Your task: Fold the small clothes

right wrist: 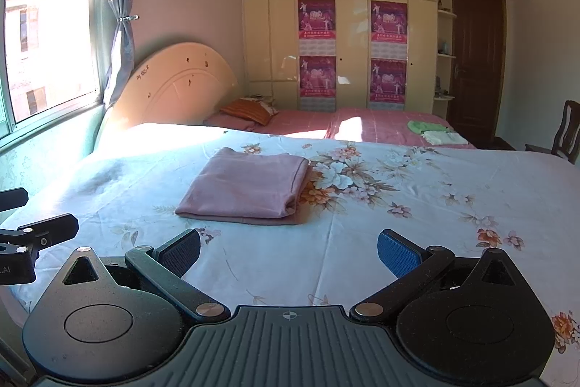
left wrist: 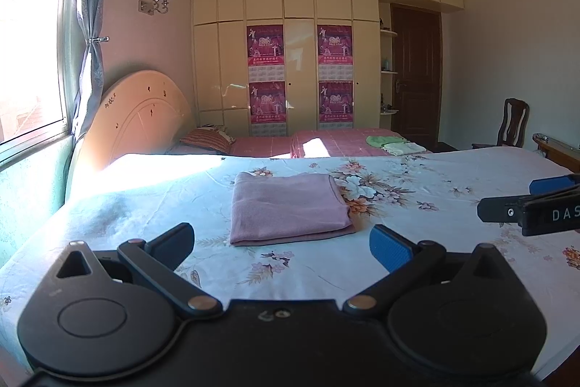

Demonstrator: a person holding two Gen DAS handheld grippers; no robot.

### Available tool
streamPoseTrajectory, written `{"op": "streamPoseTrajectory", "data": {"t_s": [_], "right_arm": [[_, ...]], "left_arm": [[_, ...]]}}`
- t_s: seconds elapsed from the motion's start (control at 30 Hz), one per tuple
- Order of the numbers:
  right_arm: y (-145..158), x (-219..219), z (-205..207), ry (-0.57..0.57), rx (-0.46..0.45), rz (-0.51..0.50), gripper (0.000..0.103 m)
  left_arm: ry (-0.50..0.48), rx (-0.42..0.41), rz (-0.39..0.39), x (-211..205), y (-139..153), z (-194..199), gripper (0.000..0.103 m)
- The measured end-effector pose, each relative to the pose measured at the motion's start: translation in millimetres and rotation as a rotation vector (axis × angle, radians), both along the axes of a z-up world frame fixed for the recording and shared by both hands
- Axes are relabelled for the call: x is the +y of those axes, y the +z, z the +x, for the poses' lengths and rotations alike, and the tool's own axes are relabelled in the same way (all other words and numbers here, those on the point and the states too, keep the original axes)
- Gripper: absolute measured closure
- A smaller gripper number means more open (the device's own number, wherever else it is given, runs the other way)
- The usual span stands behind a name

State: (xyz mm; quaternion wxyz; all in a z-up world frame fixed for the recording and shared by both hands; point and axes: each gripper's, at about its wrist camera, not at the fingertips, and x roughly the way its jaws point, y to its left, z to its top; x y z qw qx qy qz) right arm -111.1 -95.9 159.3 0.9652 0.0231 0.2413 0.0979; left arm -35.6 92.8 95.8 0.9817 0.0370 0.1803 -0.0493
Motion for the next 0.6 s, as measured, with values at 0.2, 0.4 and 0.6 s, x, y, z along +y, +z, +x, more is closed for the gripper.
{"op": "streamPoseTrajectory", "data": {"t_s": [0.2,0.4,0.6], "right_arm": [[0.5,-1.8,0.9,0.007,-0.002,-0.002,0.0],[-0.1,-2.6,1.5,0.012,-0.002,-0.004,0.0],[0.3,-4.9,2.2,0.015,-0.004,-0.003,0.0]], "left_arm": [[0.002,-0.002,0.002,-1.8,0.1,1.2,0.0],[0.003,-0.007,0.006,-3.0,0.1,2.1,0.0],[0.004,-0.011,0.009,-4.5,2.1,3.2,0.0]]}}
